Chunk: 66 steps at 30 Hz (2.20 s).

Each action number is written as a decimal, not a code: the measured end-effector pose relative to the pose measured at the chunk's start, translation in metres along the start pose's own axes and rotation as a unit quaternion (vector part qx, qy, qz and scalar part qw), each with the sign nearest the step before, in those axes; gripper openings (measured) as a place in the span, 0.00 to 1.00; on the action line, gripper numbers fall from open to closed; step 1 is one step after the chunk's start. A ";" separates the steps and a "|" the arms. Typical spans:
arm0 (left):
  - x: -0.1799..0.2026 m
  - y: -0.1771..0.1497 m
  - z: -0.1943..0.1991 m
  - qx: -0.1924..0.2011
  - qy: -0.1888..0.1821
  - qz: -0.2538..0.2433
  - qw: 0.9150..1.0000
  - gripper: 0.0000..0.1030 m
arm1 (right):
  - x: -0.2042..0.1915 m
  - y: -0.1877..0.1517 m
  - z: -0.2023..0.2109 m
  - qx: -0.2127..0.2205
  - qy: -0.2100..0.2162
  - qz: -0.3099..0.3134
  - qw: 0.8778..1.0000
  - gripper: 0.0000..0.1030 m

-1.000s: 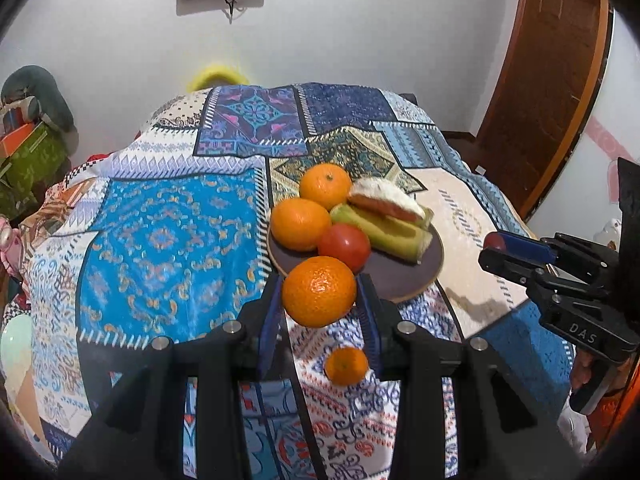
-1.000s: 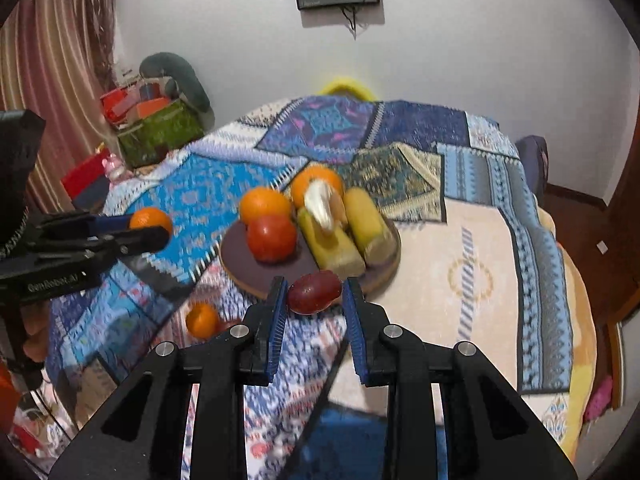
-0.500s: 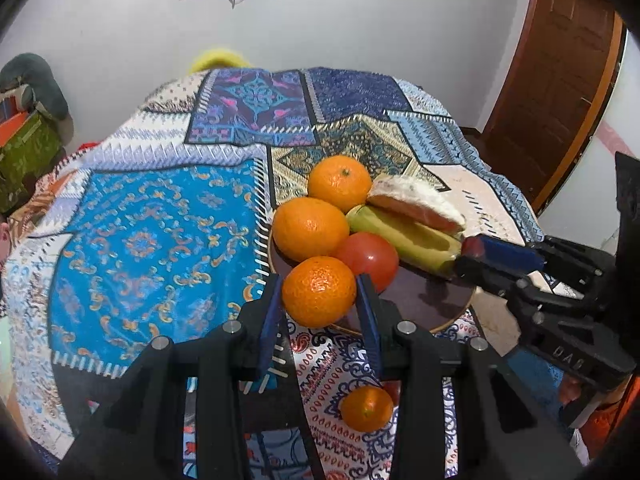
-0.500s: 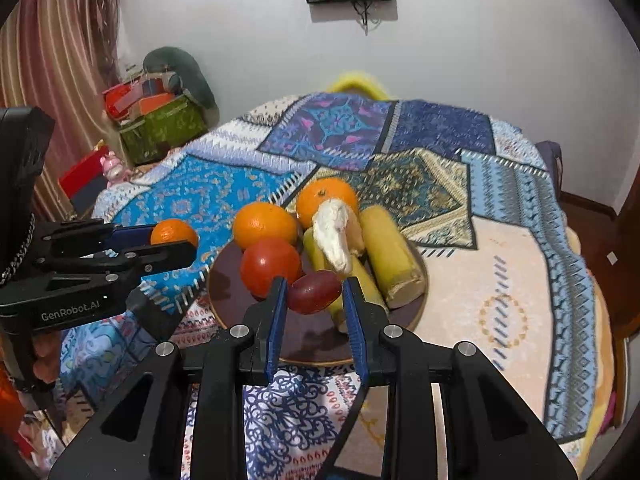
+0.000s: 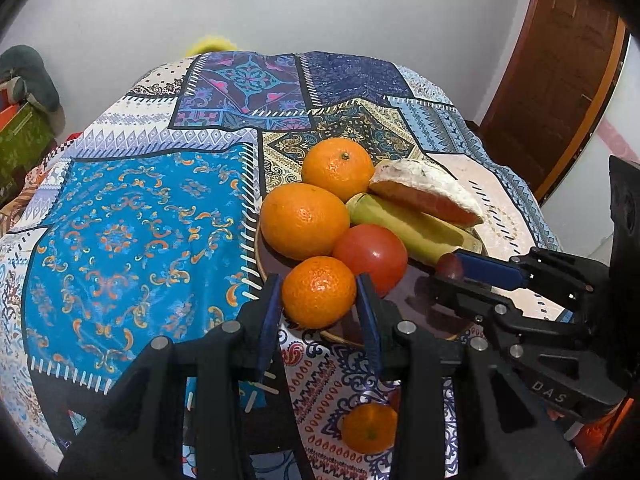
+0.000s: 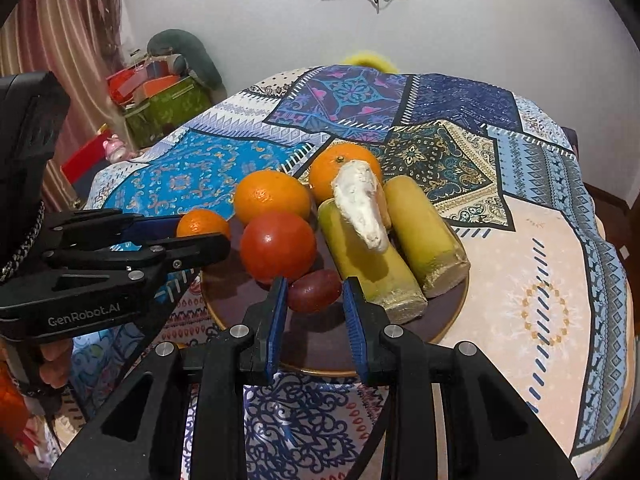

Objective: Organize fruits
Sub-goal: 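Carry small orange with left gripper while right gripper carries grape onto the plate, then grasp another small orange with left gripper while right gripper grasps a red grape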

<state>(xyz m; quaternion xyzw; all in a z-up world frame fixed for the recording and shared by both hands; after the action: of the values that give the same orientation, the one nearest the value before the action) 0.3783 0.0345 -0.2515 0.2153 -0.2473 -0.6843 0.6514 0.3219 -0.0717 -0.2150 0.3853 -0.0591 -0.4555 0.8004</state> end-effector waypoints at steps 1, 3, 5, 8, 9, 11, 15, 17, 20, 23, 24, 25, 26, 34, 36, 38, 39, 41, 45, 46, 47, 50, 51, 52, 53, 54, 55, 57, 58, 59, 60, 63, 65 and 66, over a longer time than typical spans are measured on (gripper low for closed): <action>0.000 0.000 -0.001 -0.002 0.000 0.000 1.000 0.35 | 0.000 0.000 -0.001 -0.001 0.000 -0.001 1.000 0.26; 0.001 -0.001 -0.001 -0.006 -0.001 0.001 1.000 0.36 | 0.000 -0.001 -0.001 -0.001 -0.002 -0.002 1.000 0.26; 0.001 -0.001 0.002 -0.002 0.001 0.002 1.000 0.42 | 0.000 -0.001 -0.002 -0.004 -0.003 -0.004 1.000 0.26; 0.000 0.000 0.010 0.008 0.004 0.007 1.000 0.52 | -0.001 -0.002 0.000 -0.008 0.003 -0.007 1.000 0.27; 0.000 0.000 0.013 0.009 0.004 0.007 1.000 0.52 | -0.002 -0.002 0.000 -0.009 0.003 -0.005 1.000 0.28; 0.000 -0.001 0.019 0.010 0.006 0.006 1.000 0.52 | -0.005 -0.002 0.003 -0.008 -0.001 0.001 1.000 0.29; -0.001 -0.006 0.032 0.014 0.013 0.001 1.000 0.52 | -0.011 0.000 0.013 0.001 -0.005 0.009 1.000 0.33; -0.001 -0.009 0.039 0.015 0.015 -0.001 1.000 0.52 | -0.015 0.000 0.020 0.004 -0.004 0.010 1.000 0.33; 0.000 -0.014 0.049 0.013 0.016 -0.005 1.000 0.52 | -0.020 -0.001 0.029 0.008 -0.006 0.013 1.000 0.33; 0.001 -0.023 0.057 0.008 0.018 -0.014 1.000 0.52 | -0.026 -0.002 0.040 0.011 -0.007 0.014 1.000 0.33; 0.002 -0.026 0.059 0.005 0.019 -0.017 1.000 0.52 | -0.027 -0.003 0.043 0.012 -0.008 0.015 1.000 0.33; 0.002 -0.029 0.060 0.002 0.019 -0.017 1.000 0.52 | -0.029 -0.004 0.047 0.014 -0.010 0.016 1.000 0.33; 0.002 -0.033 0.061 -0.002 0.016 -0.016 1.000 0.52 | -0.030 -0.005 0.051 0.015 -0.011 0.017 1.000 0.34; 0.009 -0.062 0.058 -0.035 -0.001 -0.004 0.999 0.51 | -0.035 -0.020 0.069 0.016 -0.015 0.012 1.000 0.37; 0.014 -0.069 0.055 -0.044 -0.004 -0.009 0.999 0.48 | -0.036 -0.026 0.068 0.010 -0.014 0.009 1.000 0.37; 0.018 -0.072 0.051 -0.050 -0.006 -0.014 0.999 0.47 | -0.036 -0.034 0.065 0.001 -0.011 0.005 1.000 0.37; 0.020 -0.074 0.049 -0.053 -0.007 -0.016 0.998 0.46 | -0.035 -0.038 0.063 -0.005 -0.009 0.004 1.000 0.37; 0.024 -0.076 0.045 -0.058 -0.009 -0.018 0.998 0.43 | -0.035 -0.045 0.059 -0.014 -0.009 0.003 1.000 0.37; 0.027 -0.078 0.034 -0.068 -0.014 -0.016 0.997 0.39 | -0.033 -0.050 0.053 -0.021 -0.005 0.003 1.000 0.37; 0.027 -0.078 0.032 -0.069 -0.015 -0.015 0.997 0.34 | -0.033 -0.051 0.052 -0.020 -0.004 0.002 1.000 0.37; 0.027 -0.078 0.030 -0.071 -0.015 -0.013 0.997 0.31 | -0.034 -0.052 0.052 -0.019 -0.002 0.001 1.000 0.37; 0.024 -0.077 0.028 -0.066 -0.022 -0.003 0.998 0.31 | -0.034 -0.051 0.048 -0.019 0.003 0.000 1.000 0.37; 0.022 -0.077 0.029 -0.065 -0.022 -0.002 0.998 0.31 | -0.034 -0.051 0.046 -0.020 0.004 0.001 1.000 0.37; 0.021 -0.077 0.030 -0.063 -0.020 -0.001 0.998 0.31 | -0.035 -0.051 0.043 -0.022 0.006 0.002 1.000 0.37; 0.019 -0.077 0.031 -0.061 -0.018 0.001 0.998 0.31 | -0.037 -0.051 0.040 -0.024 0.008 0.003 1.000 0.37; 0.015 -0.077 0.033 -0.058 -0.016 0.003 0.998 0.31 | -0.038 -0.051 0.038 -0.026 0.010 0.004 1.000 0.37; 0.012 -0.077 0.036 -0.054 -0.014 0.005 0.998 0.31 | -0.039 -0.051 0.035 -0.028 0.013 0.005 1.000 0.37; 0.003 -0.076 0.042 -0.044 -0.007 0.006 0.999 0.30 | -0.043 -0.054 0.027 -0.035 0.023 0.003 0.999 0.37; 0.000 -0.076 0.044 -0.041 -0.004 0.006 0.999 0.30 | -0.045 -0.056 0.023 -0.040 0.027 0.002 0.999 0.37; -0.004 -0.076 0.047 -0.037 -0.001 0.008 0.999 0.30 | -0.047 -0.057 0.017 -0.046 0.028 0.003 0.999 0.37; -0.008 -0.075 0.049 -0.034 -0.001 0.010 0.999 0.29 | -0.049 -0.058 0.012 -0.051 0.028 0.006 0.998 0.37; -0.017 -0.075 0.052 -0.030 -0.002 0.015 0.999 0.29 | -0.051 -0.058 0.002 -0.060 0.030 0.011 0.998 0.37; -0.019 -0.076 0.052 -0.030 -0.003 0.015 0.999 0.29 | -0.055 -0.057 -0.003 -0.063 0.029 0.018 0.997 0.36; -0.021 -0.076 0.051 -0.030 -0.003 0.014 0.999 0.29 | -0.056 -0.057 -0.005 -0.063 0.026 0.022 0.997 0.36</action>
<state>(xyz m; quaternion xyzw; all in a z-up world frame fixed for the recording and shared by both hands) 0.2878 0.0601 -0.2590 0.1902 -0.2319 -0.6827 0.6663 0.2525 -0.0417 -0.2418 0.3445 -0.0180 -0.4302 0.8342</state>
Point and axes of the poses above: each gripper's, at about its wrist camera, not at the fingertips, and z roughly against the way its jaws point, x to its right, y to its top, the point moved 3 cm from there along -z, roughly the way its jaws point, and after that the axes turned 8 degrees about y, right-handed, at the moved point
